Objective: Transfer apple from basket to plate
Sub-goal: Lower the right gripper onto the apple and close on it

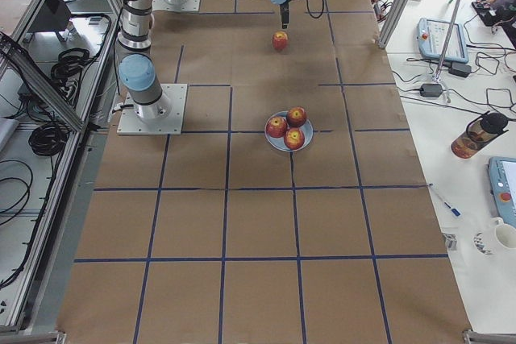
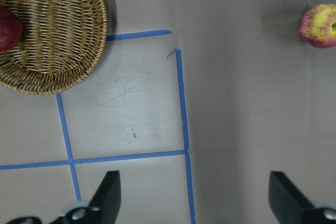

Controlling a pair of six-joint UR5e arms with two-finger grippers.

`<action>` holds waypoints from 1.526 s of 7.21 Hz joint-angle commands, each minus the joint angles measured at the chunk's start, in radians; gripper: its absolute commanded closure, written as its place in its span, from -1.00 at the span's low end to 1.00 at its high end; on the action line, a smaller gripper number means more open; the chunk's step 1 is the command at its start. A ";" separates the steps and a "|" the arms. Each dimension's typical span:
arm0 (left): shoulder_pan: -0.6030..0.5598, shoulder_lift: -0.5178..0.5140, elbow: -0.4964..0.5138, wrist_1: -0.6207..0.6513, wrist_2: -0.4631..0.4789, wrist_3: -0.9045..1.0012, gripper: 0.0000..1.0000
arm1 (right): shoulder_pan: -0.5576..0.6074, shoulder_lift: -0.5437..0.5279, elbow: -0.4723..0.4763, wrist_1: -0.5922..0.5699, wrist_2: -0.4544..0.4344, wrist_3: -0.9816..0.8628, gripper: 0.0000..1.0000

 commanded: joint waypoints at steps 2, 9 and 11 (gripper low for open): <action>-0.024 0.008 -0.017 0.005 -0.001 0.020 -0.98 | 0.005 0.086 0.006 -0.044 -0.038 -0.069 -1.00; -0.024 0.008 -0.025 0.005 -0.004 0.016 -0.98 | 0.005 0.115 0.090 -0.170 -0.037 -0.059 -0.91; -0.024 0.011 -0.025 0.004 -0.004 0.017 -0.98 | 0.005 0.115 0.089 -0.170 -0.029 -0.062 -0.35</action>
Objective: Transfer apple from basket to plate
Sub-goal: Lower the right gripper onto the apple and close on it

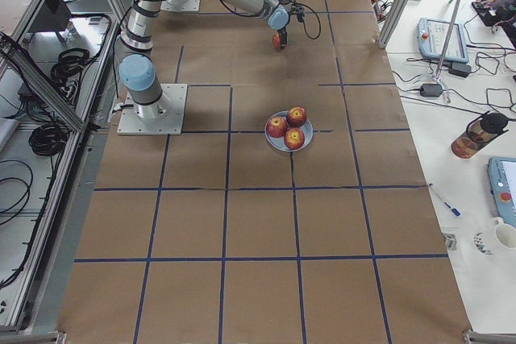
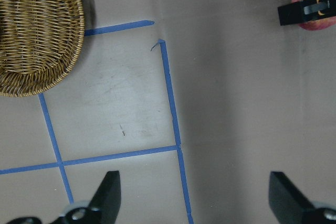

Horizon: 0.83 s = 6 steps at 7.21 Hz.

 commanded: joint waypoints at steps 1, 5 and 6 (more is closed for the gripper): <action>0.000 0.000 0.000 -0.001 0.000 -0.001 -0.98 | 0.000 -0.001 -0.001 -0.002 0.005 0.000 -0.25; 0.000 0.001 0.000 -0.001 0.000 -0.004 -0.98 | -0.008 -0.016 -0.043 0.004 0.004 0.002 -0.20; 0.000 0.001 0.000 -0.002 0.000 -0.004 -0.98 | -0.023 -0.036 -0.070 0.019 0.004 0.002 -0.22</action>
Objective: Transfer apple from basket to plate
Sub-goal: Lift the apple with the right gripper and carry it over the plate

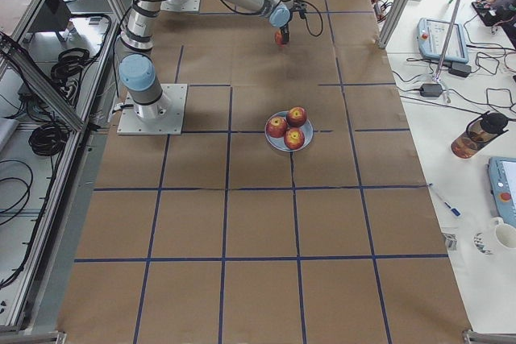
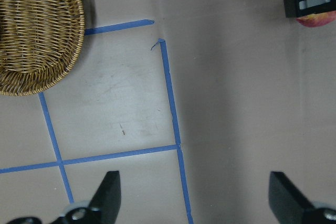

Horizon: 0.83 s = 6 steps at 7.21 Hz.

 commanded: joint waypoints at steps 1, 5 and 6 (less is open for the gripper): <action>0.000 0.001 0.000 -0.001 0.000 0.001 -0.98 | -0.039 -0.058 -0.044 0.077 -0.003 -0.010 -0.23; 0.000 0.002 -0.002 -0.001 0.000 0.001 -0.98 | -0.376 -0.225 -0.043 0.307 0.002 -0.374 -0.22; 0.000 0.002 0.000 -0.001 0.000 0.001 -0.98 | -0.460 -0.243 -0.037 0.323 0.002 -0.502 -0.22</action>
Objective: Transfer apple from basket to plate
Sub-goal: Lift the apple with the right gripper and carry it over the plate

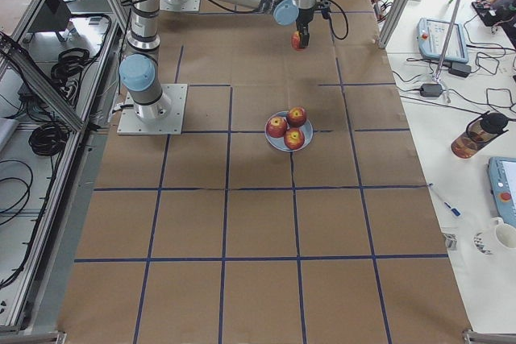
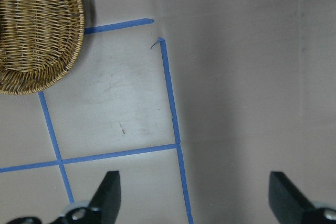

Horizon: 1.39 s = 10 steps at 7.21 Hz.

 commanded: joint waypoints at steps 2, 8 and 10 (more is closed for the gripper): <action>0.000 0.002 0.000 -0.003 0.000 0.002 -0.98 | -0.278 -0.037 0.008 0.070 -0.011 -0.364 -0.21; 0.000 0.002 0.000 -0.006 0.000 0.002 -0.98 | -0.484 -0.031 0.155 -0.026 0.003 -0.649 -0.21; 0.000 0.000 0.000 -0.004 0.000 0.002 -0.98 | -0.484 -0.025 0.180 -0.037 0.000 -0.647 -0.21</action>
